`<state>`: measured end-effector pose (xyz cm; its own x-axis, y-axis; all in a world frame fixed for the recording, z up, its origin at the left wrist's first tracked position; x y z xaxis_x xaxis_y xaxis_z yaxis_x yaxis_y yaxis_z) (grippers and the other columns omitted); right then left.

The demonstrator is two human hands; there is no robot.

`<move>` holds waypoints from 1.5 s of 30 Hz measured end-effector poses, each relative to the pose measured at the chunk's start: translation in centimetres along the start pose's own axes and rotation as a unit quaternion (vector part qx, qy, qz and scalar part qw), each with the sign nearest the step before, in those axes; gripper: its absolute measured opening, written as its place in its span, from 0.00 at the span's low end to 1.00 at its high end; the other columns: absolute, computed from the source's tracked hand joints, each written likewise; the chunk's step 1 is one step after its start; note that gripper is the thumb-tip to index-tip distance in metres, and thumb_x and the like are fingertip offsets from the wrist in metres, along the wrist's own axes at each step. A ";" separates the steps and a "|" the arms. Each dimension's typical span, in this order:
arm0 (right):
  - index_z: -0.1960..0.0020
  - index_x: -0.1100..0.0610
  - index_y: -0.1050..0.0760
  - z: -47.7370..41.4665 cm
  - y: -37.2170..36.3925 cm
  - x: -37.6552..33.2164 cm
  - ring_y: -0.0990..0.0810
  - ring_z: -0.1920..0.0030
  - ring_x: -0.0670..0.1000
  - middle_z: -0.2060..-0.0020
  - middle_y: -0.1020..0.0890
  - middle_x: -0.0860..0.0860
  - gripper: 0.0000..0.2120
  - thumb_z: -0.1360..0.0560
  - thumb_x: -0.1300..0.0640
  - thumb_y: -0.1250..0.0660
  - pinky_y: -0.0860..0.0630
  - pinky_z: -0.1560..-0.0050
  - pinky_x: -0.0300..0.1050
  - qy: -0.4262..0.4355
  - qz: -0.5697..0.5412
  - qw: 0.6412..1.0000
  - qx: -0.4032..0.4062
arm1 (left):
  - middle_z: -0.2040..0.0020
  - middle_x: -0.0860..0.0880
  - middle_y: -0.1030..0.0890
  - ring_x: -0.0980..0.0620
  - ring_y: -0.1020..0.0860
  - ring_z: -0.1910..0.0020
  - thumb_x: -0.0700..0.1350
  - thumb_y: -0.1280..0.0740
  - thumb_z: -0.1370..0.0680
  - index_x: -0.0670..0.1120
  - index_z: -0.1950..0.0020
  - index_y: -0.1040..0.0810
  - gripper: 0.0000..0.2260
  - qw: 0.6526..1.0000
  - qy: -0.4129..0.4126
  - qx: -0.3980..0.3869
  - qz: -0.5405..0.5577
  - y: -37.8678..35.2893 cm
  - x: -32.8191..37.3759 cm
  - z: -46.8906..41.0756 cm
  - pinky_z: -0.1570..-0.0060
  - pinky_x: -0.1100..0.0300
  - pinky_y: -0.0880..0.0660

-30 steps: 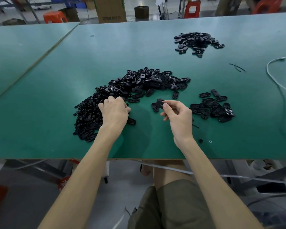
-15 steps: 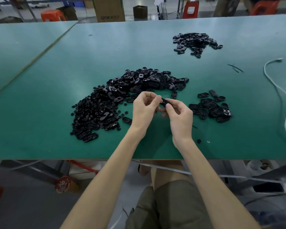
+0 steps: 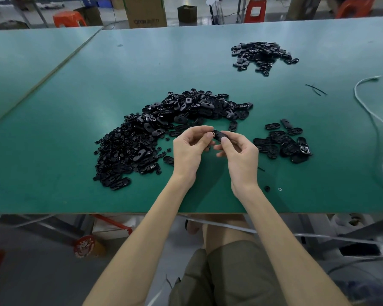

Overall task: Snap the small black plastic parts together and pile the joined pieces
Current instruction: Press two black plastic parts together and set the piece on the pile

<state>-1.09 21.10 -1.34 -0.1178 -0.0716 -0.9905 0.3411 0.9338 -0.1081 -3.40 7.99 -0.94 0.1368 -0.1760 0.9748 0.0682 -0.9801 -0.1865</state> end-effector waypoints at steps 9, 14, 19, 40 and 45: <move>0.43 0.58 0.17 0.1 0.0 0.0 0.14 0.60 0.47 0.55 0.13 0.51 0.07 0.18 0.64 0.32 0.20 0.59 0.39 -0.003 0.005 1.000 0.001 | 0.62 0.48 0.16 0.53 0.21 0.63 0.37 0.28 0.21 0.43 0.48 0.15 0.04 1.000 -0.007 0.001 0.005 0.0 -0.3 -0.1 0.58 0.62 0.24; 0.43 0.57 0.17 0.1 0.0 0.0 0.14 0.60 0.47 0.55 0.13 0.51 0.07 0.18 0.64 0.33 0.20 0.60 0.39 -0.004 0.004 1.000 0.001 | 0.60 0.48 0.15 0.56 0.20 0.63 0.36 0.29 0.20 0.42 0.47 0.15 0.05 1.000 -0.001 0.017 -0.004 0.1 -0.3 -0.2 0.58 0.62 0.23; 0.45 0.57 0.17 0.2 0.0 0.0 0.13 0.56 0.47 0.55 0.13 0.50 0.08 0.18 0.65 0.33 0.20 0.59 0.39 0.005 -0.013 1.000 0.008 | 0.56 0.46 0.14 0.55 0.16 0.58 0.35 0.28 0.21 0.39 0.46 0.16 0.05 0.999 -0.001 0.032 -0.001 0.3 -0.4 -0.1 0.61 0.64 0.24; 0.47 0.55 0.16 0.0 0.2 0.2 0.14 0.55 0.46 0.58 0.13 0.49 0.09 0.19 0.66 0.32 0.20 0.59 0.38 0.011 -0.020 1.000 0.017 | 0.56 0.51 0.14 0.55 0.18 0.56 0.36 0.22 0.27 0.46 0.50 0.14 0.08 1.000 -0.014 -0.003 -0.026 0.0 -0.3 0.0 0.49 0.60 0.22; 0.45 0.57 0.16 -0.1 0.2 0.2 0.14 0.55 0.47 0.57 0.13 0.52 0.08 0.19 0.65 0.32 0.21 0.59 0.37 0.009 -0.021 1.000 0.016 | 0.53 0.47 0.13 0.54 0.17 0.55 0.36 0.23 0.25 0.45 0.49 0.13 0.07 1.000 -0.013 0.001 -0.019 0.1 -0.4 -0.1 0.49 0.59 0.21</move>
<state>-1.11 21.29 -1.60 -0.1490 -0.1046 -0.9833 0.3654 0.9182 -0.1530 -3.50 7.99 -1.33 0.1593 -0.1371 0.9777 0.0752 -0.9857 -0.1505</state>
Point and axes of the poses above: each hand's wrist, its own z-axis away from the middle knuckle, its own y-axis out of the back of the hand, x = y × z, the point moved 3 cm from there along -z, towards the middle knuckle
